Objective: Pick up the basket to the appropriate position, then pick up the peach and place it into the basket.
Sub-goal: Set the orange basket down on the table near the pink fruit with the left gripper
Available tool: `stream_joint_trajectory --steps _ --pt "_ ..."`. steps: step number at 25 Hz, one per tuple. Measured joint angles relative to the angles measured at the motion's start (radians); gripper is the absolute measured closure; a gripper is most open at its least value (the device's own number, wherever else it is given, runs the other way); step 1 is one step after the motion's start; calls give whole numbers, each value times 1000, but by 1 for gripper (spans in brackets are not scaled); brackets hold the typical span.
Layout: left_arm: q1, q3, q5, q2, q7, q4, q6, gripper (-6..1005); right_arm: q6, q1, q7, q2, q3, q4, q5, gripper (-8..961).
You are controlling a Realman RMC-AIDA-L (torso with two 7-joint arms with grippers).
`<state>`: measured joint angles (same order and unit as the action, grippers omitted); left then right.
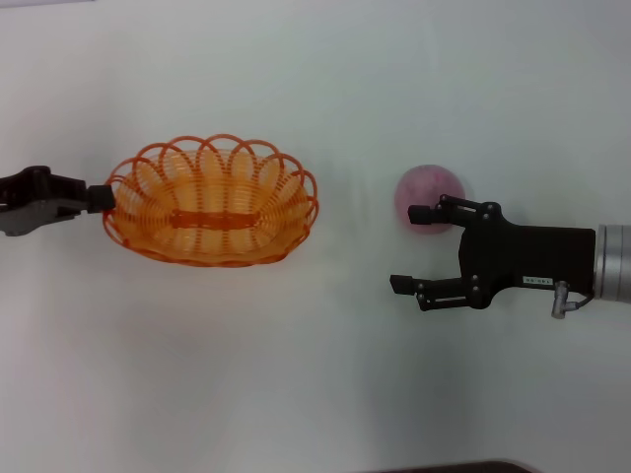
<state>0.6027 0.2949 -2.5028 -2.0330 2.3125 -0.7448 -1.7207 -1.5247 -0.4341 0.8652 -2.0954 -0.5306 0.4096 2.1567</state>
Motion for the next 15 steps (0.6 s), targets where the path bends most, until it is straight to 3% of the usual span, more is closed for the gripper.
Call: stream_joint_trajectory --steps 15 --pt "-44 11 36 -45 -13 7 43 972 0 2 -4 1 0 2 0 -4"
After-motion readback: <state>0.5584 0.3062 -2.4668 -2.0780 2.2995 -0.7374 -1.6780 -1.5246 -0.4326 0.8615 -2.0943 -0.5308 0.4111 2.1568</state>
